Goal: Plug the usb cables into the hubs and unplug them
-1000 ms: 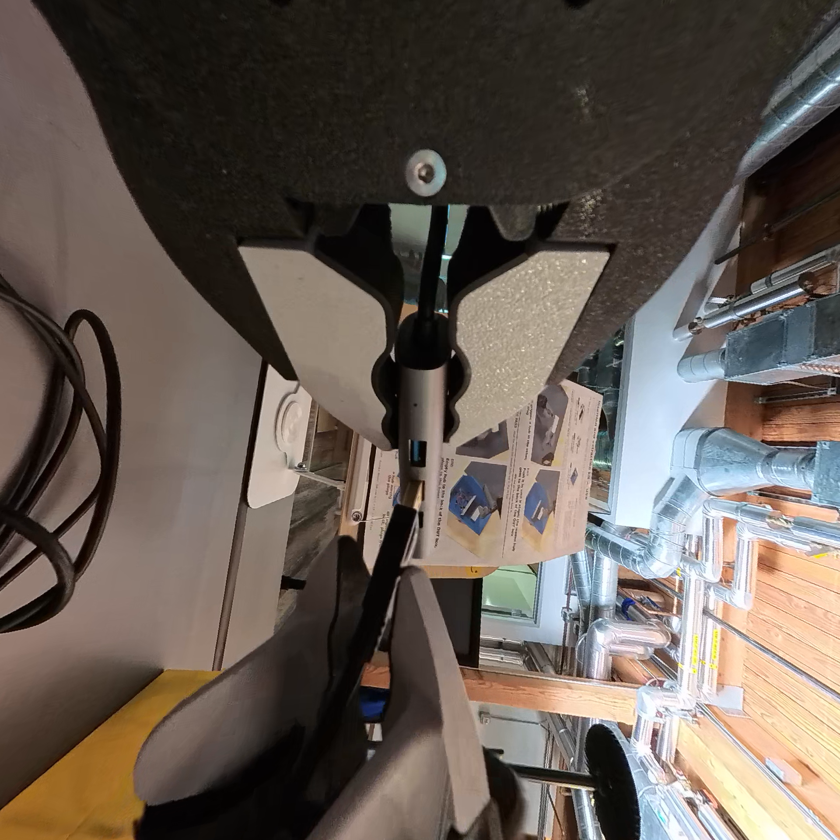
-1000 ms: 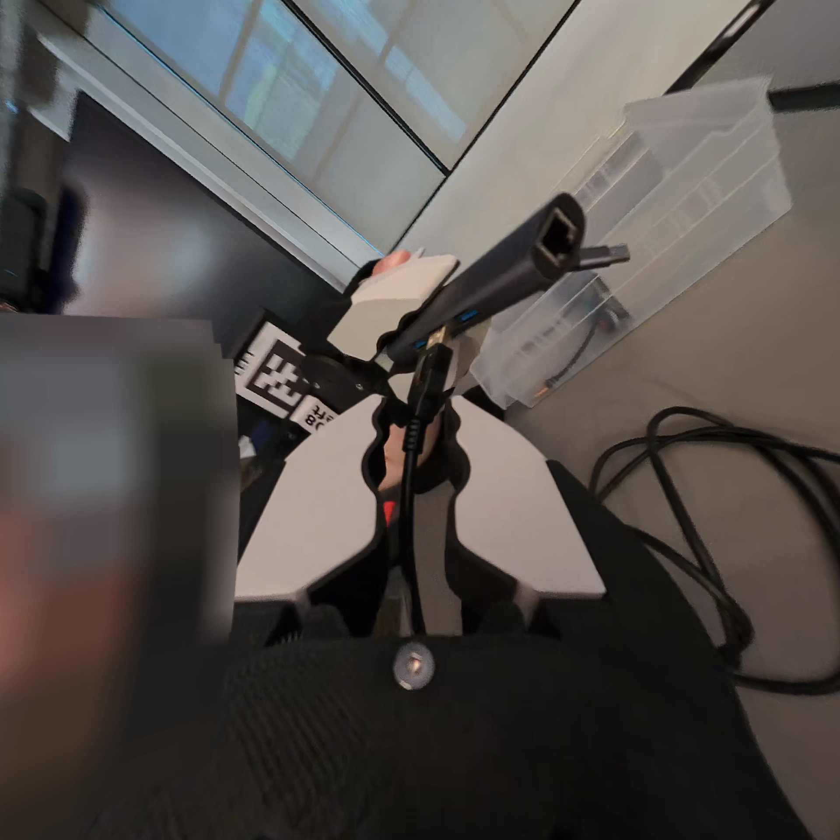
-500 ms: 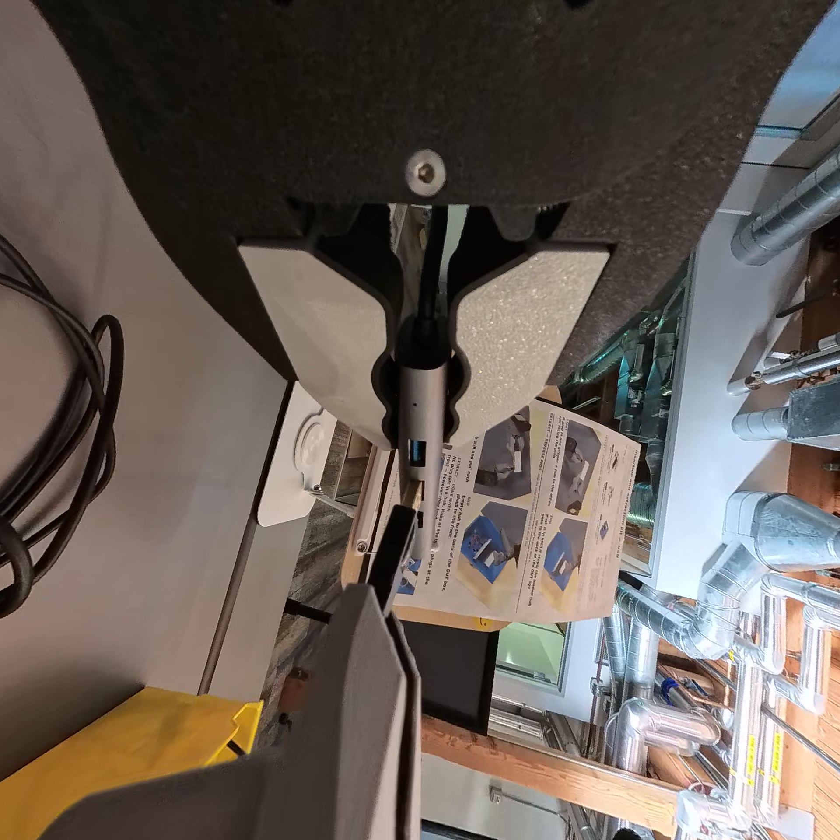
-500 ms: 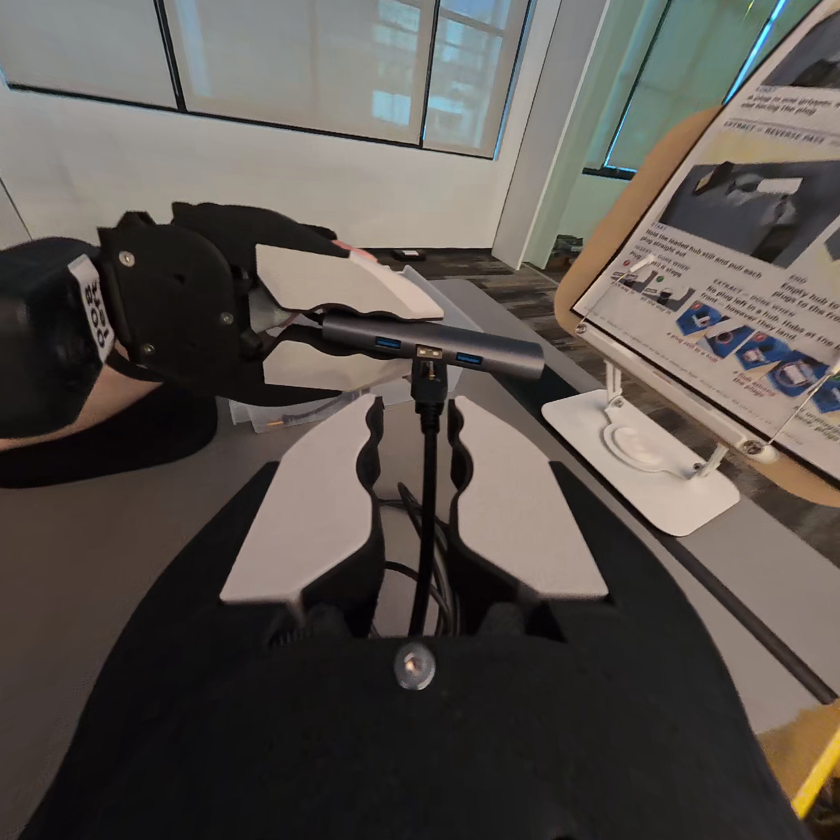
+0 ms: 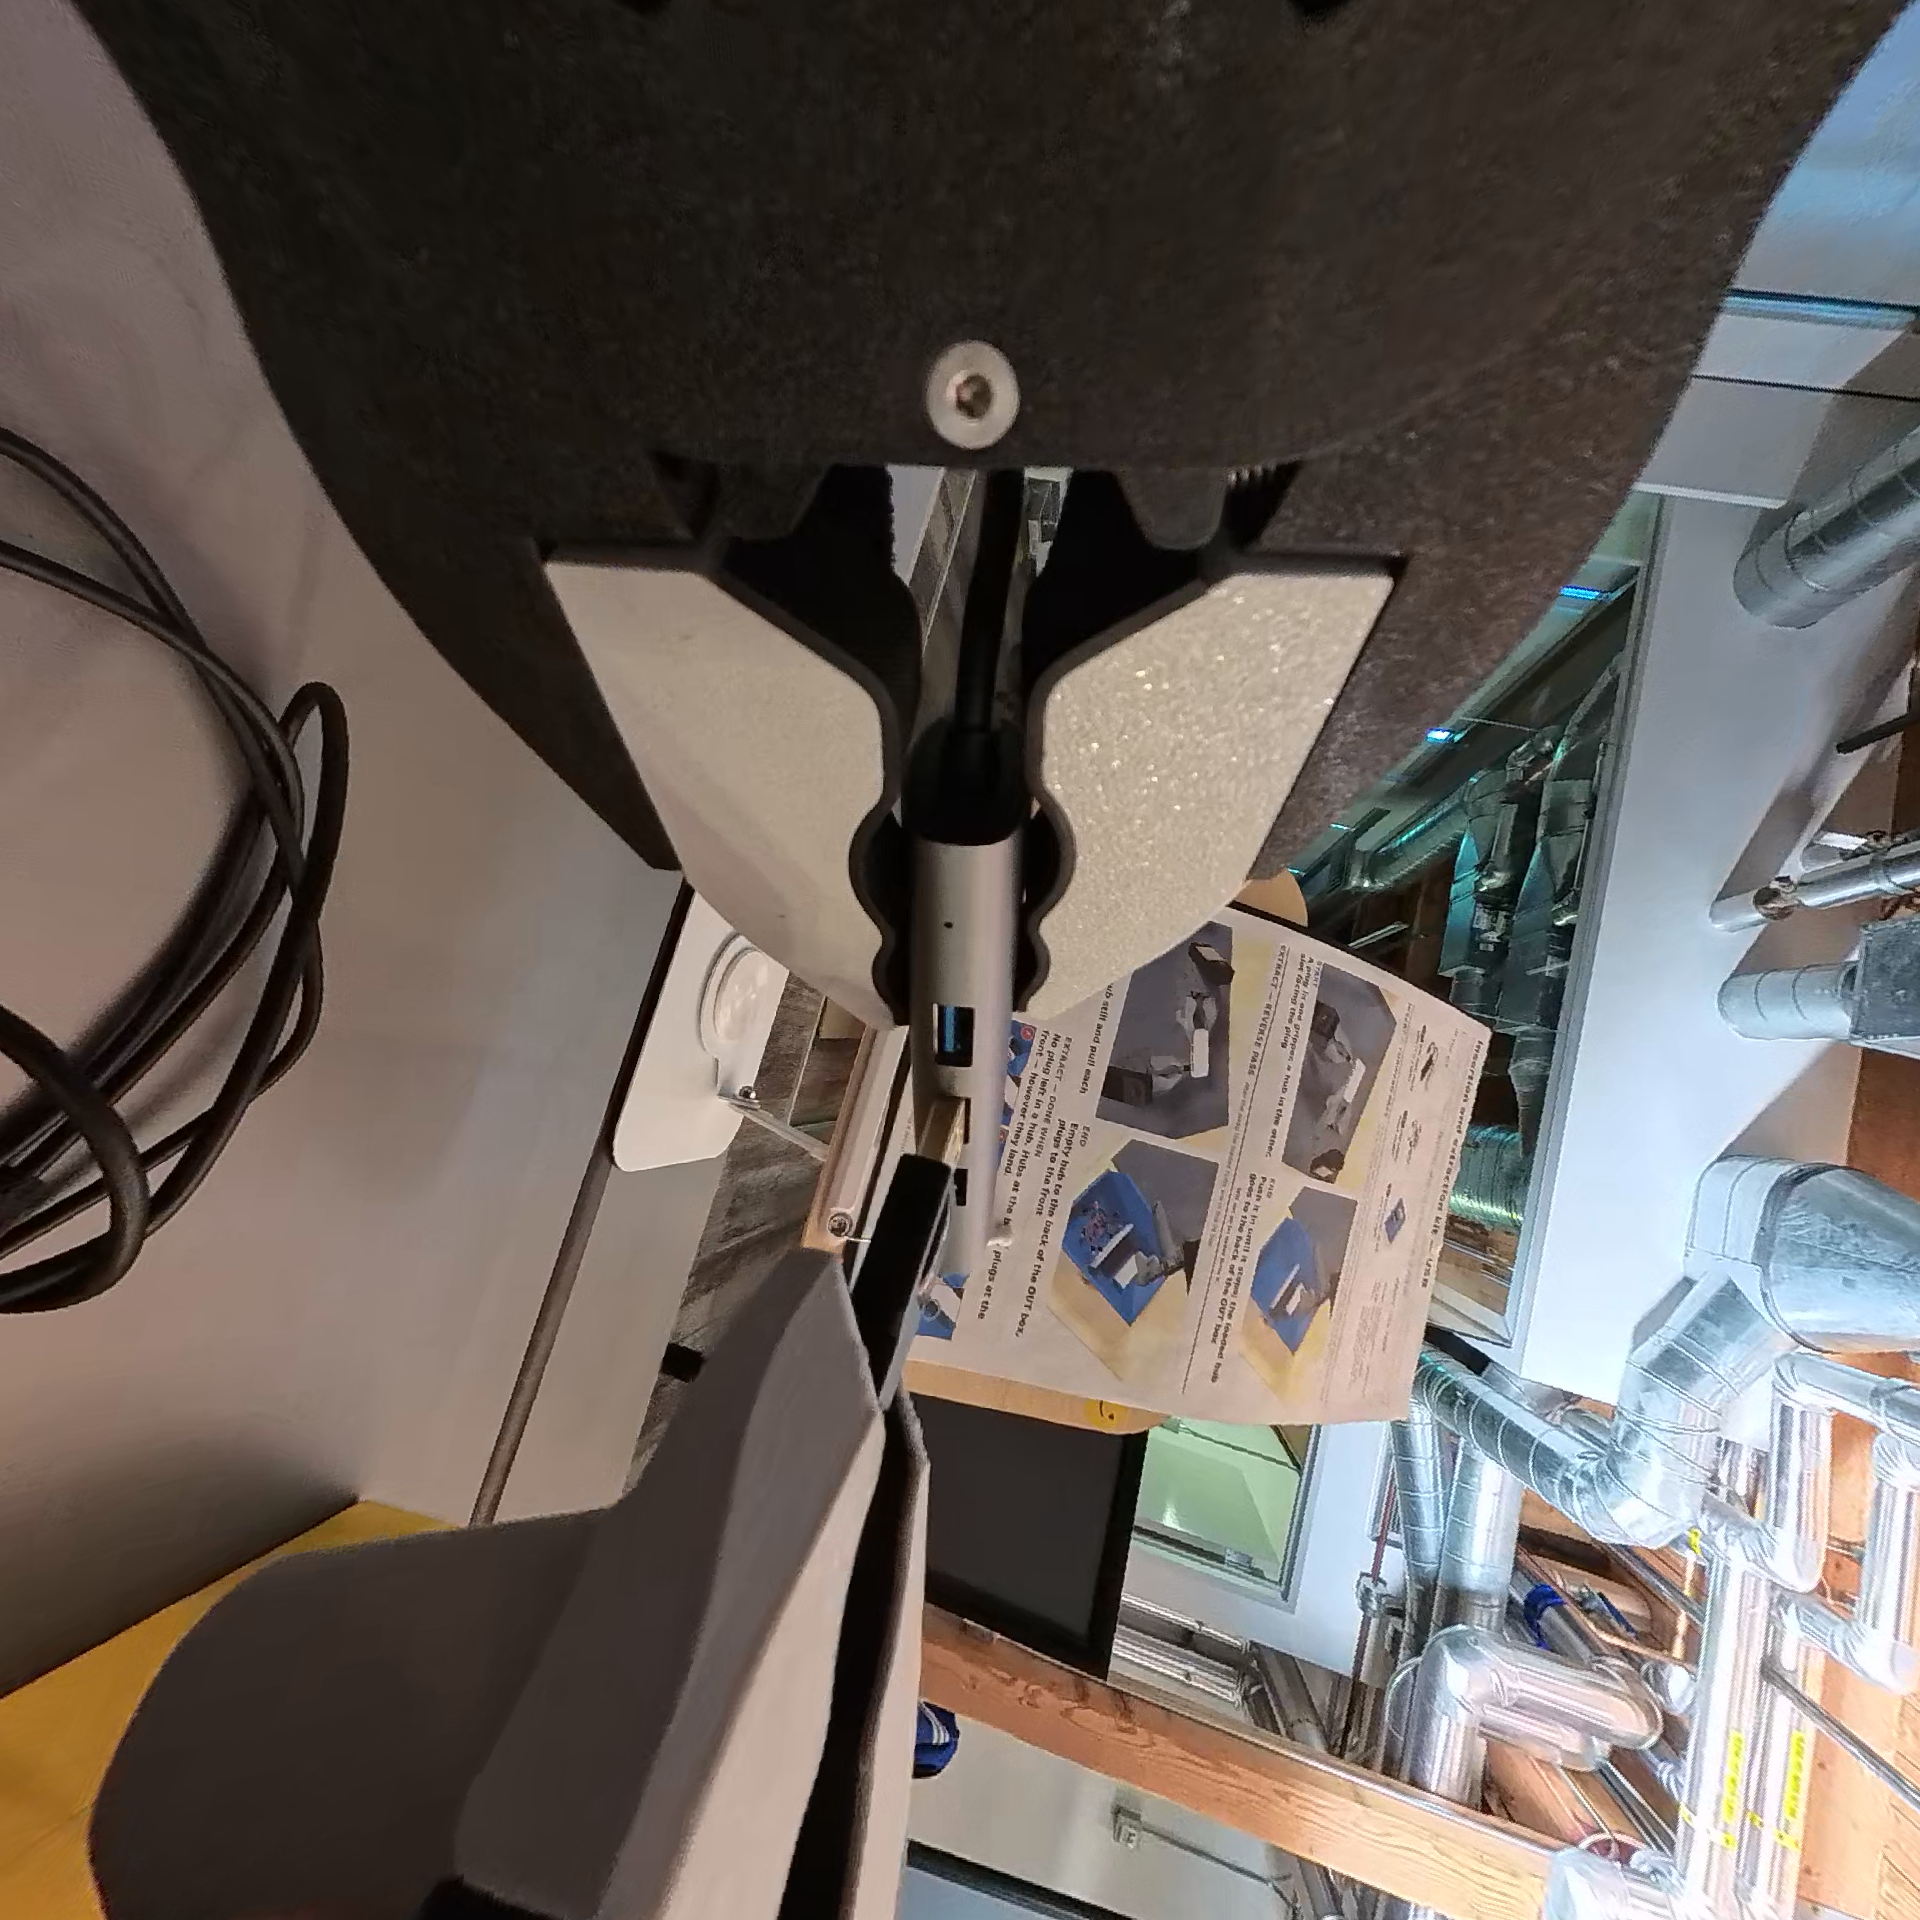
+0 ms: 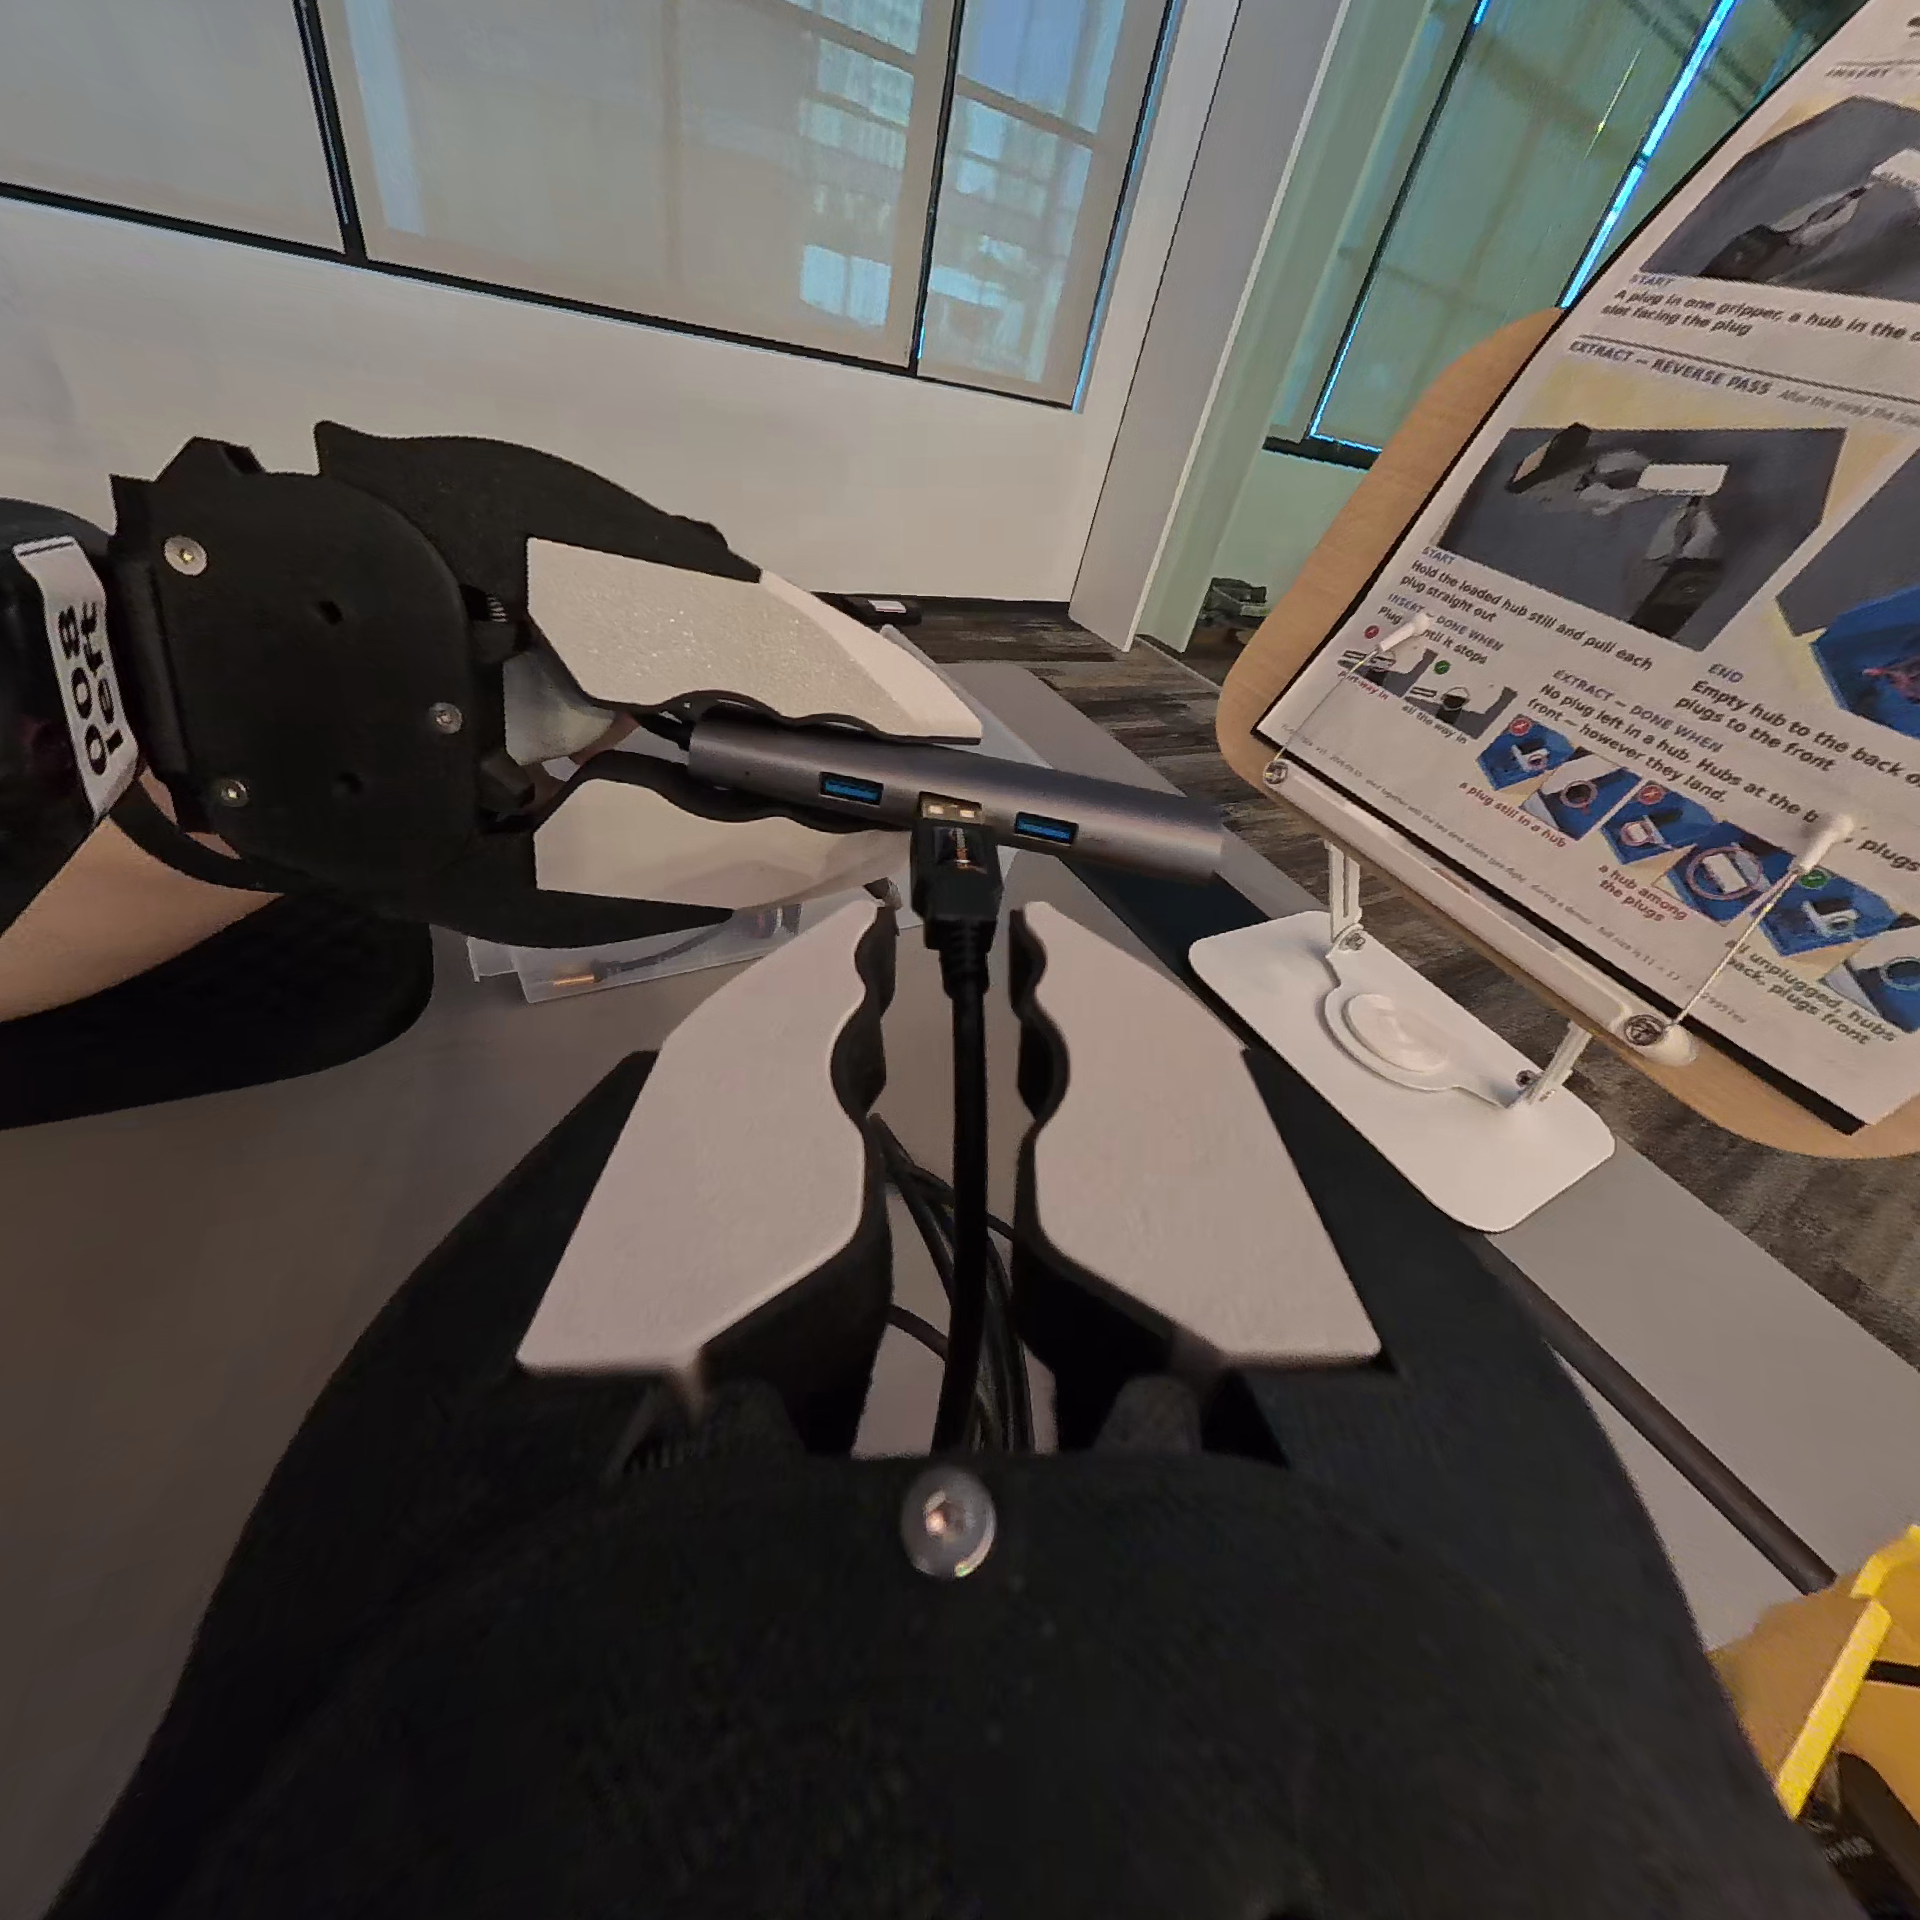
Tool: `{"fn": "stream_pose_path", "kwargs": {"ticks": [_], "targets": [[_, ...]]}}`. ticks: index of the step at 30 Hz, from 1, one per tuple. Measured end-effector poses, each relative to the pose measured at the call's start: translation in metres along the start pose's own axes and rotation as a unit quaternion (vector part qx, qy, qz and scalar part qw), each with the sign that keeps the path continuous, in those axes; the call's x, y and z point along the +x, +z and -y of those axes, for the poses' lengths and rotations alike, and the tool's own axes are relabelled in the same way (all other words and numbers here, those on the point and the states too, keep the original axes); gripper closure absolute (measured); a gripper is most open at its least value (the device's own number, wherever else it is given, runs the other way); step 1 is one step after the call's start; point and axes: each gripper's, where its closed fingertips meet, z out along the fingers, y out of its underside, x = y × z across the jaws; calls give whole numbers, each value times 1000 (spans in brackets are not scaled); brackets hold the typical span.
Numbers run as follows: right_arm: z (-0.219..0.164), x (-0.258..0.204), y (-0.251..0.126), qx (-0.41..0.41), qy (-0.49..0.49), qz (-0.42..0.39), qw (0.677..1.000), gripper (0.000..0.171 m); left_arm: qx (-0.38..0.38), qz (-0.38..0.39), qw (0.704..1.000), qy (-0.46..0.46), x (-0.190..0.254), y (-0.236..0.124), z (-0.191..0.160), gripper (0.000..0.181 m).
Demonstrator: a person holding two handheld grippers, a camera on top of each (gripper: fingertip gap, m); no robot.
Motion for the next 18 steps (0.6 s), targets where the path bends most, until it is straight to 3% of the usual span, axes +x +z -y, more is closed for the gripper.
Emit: {"fn": "stream_pose_path", "kwargs": {"ticks": [18], "targets": [[1,1,0,12,16,-8,1000,151,3,3,1000,1,4,-1,9,164]]}}
